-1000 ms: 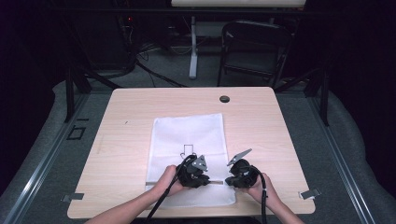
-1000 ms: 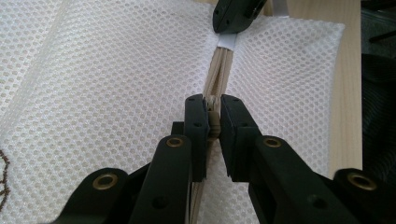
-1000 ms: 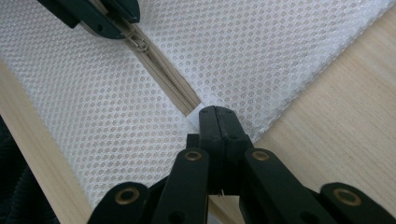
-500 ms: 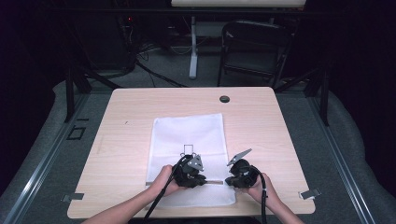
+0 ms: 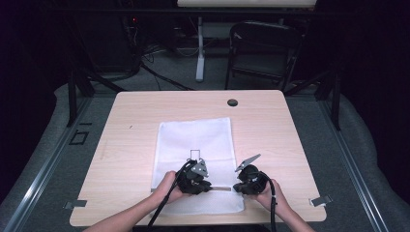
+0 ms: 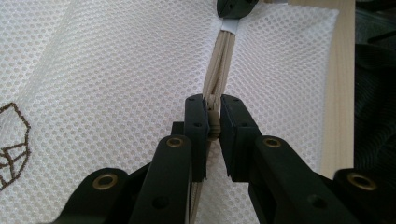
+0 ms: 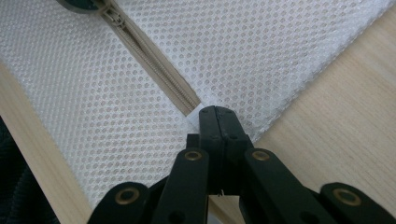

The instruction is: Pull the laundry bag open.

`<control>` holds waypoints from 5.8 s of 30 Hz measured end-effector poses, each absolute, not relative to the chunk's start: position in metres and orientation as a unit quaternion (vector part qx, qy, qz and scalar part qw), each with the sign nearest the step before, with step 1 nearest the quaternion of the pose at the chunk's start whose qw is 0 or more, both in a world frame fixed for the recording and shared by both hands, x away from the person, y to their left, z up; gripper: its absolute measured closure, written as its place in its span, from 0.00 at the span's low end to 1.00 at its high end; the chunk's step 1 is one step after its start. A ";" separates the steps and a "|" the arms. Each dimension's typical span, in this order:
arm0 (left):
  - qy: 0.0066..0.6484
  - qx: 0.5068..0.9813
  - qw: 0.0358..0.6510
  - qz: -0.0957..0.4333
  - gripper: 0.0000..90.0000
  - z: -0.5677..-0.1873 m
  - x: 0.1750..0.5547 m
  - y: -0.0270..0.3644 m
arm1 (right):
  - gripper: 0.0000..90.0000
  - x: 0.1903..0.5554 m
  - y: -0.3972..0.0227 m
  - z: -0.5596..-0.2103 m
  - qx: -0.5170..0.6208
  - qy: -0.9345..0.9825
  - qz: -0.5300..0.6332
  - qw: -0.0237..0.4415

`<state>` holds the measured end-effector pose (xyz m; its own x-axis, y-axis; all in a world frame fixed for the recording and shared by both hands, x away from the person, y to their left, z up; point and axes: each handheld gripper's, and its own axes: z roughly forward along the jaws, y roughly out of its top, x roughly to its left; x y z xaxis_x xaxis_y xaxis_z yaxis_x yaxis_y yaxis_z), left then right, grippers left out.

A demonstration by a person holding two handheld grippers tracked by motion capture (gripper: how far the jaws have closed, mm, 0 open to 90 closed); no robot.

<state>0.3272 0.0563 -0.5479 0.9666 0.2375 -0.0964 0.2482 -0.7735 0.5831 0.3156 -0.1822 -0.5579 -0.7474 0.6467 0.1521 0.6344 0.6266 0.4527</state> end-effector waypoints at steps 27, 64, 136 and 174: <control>0.139 0.940 0.313 -0.016 0.91 -0.546 0.327 0.076 | 1.00 0.316 -0.182 -0.557 0.353 0.904 0.239 0.015; 0.146 0.936 0.319 -0.024 0.91 -0.544 0.332 0.099 | 1.00 0.313 -0.179 -0.557 0.353 0.905 0.237 0.026; 0.168 0.928 0.333 -0.014 0.91 -0.539 0.325 0.152 | 1.00 0.314 -0.178 -0.557 0.358 0.904 0.234 0.024; 0.173 0.923 0.342 -0.025 0.91 -0.539 0.325 0.176 | 1.00 0.312 -0.176 -0.556 0.352 0.907 0.229 0.033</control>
